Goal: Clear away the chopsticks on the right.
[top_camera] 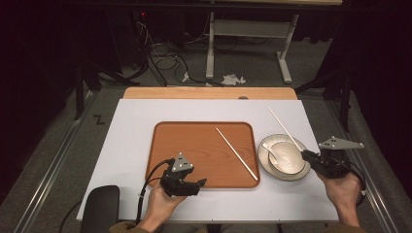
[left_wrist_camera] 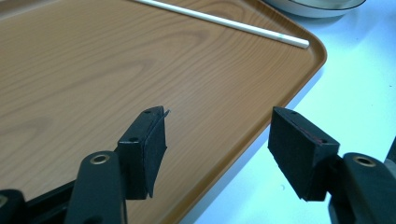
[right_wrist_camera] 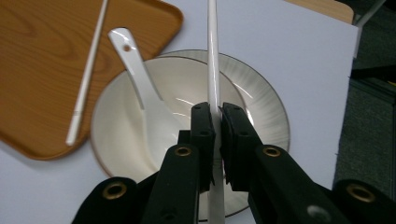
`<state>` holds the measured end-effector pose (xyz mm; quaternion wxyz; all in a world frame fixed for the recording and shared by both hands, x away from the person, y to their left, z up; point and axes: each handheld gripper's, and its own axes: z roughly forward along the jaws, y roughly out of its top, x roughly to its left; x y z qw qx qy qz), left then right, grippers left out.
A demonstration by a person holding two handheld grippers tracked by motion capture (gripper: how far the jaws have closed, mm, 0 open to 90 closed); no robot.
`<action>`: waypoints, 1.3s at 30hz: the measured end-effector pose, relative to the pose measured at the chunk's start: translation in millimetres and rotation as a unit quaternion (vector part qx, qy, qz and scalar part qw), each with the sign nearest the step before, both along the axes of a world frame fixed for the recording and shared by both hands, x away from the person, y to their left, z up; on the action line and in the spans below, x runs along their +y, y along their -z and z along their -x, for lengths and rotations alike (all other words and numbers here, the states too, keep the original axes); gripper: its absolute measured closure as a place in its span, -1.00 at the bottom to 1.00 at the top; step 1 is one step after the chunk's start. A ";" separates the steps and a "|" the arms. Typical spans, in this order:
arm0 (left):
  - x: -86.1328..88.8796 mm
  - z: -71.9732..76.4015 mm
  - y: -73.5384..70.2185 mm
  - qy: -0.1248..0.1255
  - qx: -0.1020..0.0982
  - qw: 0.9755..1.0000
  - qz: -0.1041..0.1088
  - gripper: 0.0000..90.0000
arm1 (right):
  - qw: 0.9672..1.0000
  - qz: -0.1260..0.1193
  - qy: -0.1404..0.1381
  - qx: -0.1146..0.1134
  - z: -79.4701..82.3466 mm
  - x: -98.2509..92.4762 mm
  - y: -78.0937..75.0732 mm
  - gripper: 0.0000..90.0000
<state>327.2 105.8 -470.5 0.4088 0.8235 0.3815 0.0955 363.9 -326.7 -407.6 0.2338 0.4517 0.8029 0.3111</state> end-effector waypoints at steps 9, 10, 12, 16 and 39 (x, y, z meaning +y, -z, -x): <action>-7.4 -7.8 -0.1 0.018 0.003 1.000 0.002 -0.18 | 0.999 0.007 -0.046 0.006 24.2 43.1 -5.1 0.89; -8.0 -8.4 -0.1 0.019 0.003 1.000 0.002 -0.18 | 0.999 0.010 -0.050 0.010 25.8 48.1 -4.4 0.89; -8.8 -9.2 -0.1 0.021 0.003 1.000 0.003 -0.18 | 0.998 0.008 -0.063 0.016 27.9 58.3 -1.5 0.89; -8.5 -9.7 -0.8 0.023 0.002 1.000 0.002 -0.18 | 0.997 0.010 -0.075 0.034 28.3 77.1 6.6 0.89; -6.1 -6.4 -2.2 0.012 -0.005 1.000 -0.001 -0.18 | 0.990 0.031 -0.084 0.110 7.7 137.4 49.7 0.89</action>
